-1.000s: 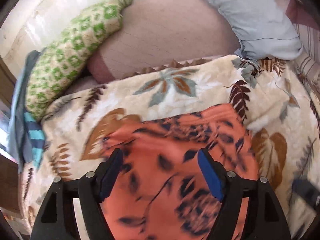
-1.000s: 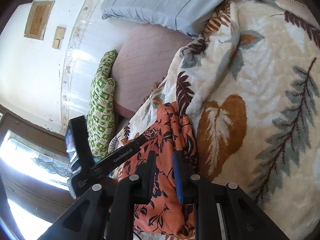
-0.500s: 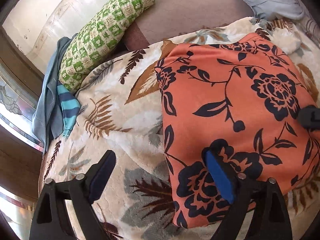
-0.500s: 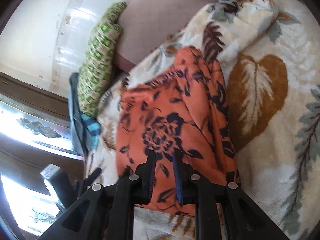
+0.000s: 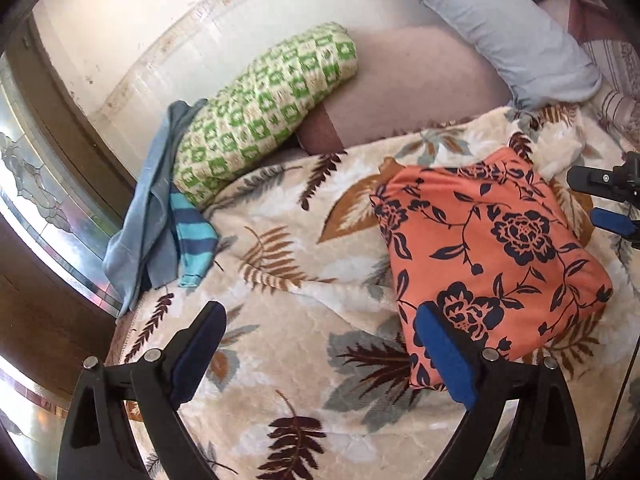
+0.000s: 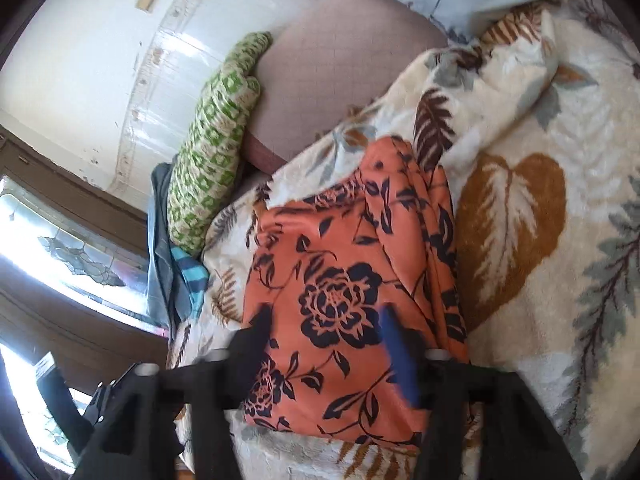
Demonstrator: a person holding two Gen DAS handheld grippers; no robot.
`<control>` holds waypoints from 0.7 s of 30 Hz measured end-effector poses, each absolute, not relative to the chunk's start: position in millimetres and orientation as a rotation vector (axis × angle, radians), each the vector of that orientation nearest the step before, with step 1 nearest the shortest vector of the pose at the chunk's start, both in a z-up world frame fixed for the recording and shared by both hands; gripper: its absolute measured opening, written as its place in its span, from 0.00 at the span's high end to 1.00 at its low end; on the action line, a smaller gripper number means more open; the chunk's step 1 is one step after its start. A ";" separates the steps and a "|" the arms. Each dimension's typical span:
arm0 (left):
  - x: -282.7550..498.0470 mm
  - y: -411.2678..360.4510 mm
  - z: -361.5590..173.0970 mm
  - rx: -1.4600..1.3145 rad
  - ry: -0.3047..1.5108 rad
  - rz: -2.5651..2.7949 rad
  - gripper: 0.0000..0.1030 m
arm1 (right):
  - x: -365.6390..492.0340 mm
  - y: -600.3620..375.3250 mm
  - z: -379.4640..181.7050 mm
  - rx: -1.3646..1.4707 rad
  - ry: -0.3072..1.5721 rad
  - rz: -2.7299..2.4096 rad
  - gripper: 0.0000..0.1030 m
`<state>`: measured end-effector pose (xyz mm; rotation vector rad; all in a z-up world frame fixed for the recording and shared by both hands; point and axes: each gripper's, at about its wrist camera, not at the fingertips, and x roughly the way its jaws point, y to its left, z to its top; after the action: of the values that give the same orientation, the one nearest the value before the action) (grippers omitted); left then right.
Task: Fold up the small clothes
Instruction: 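Press the folded blouse flat with both tools and adjust its edge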
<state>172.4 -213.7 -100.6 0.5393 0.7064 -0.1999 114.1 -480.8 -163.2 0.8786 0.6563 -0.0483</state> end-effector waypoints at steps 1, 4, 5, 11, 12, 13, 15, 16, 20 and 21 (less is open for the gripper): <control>169.6 -210.3 -93.3 0.526 0.691 -0.195 0.07 | 111.3 -478.5 -157.0 0.859 0.624 -0.059 0.14; 167.6 -200.5 -79.6 0.485 0.661 -0.185 0.07 | 114.4 -469.6 -149.3 0.863 0.619 -0.006 0.14; 166.9 -198.7 -76.5 0.473 0.652 -0.186 0.07 | 114.7 -466.7 -148.2 0.868 0.609 0.000 0.14; 166.6 -199.8 -65.6 0.457 0.605 -0.179 0.07 | 131.3 -449.6 -147.8 0.849 0.632 0.016 0.14; 168.2 -200.9 -64.4 0.455 0.600 -0.181 0.07 | 134.3 -448.5 -148.4 0.840 0.636 0.017 0.14; 170.0 -202.1 -63.3 0.453 0.594 -0.182 0.07 | 136.9 -448.2 -148.3 0.838 0.635 0.020 0.14; 174.2 -205.7 -61.9 0.450 0.577 -0.185 0.07 | 141.1 -448.1 -148.9 0.842 0.638 0.028 0.14; 176.8 -207.5 -62.0 0.448 0.571 -0.184 0.07 | 143.2 -449.1 -149.9 0.845 0.640 0.028 0.14; 188.5 -214.6 -68.0 0.433 0.577 -0.198 0.07 | 147.9 -452.3 -152.8 0.857 0.642 0.031 0.14; 191.4 -216.6 -70.7 0.429 0.583 -0.201 0.07 | 149.0 -453.0 -154.0 0.857 0.645 0.031 0.14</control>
<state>191.4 -216.6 -70.7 0.4290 0.5832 -0.2013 149.0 -453.0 -154.0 0.8568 0.6451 0.0307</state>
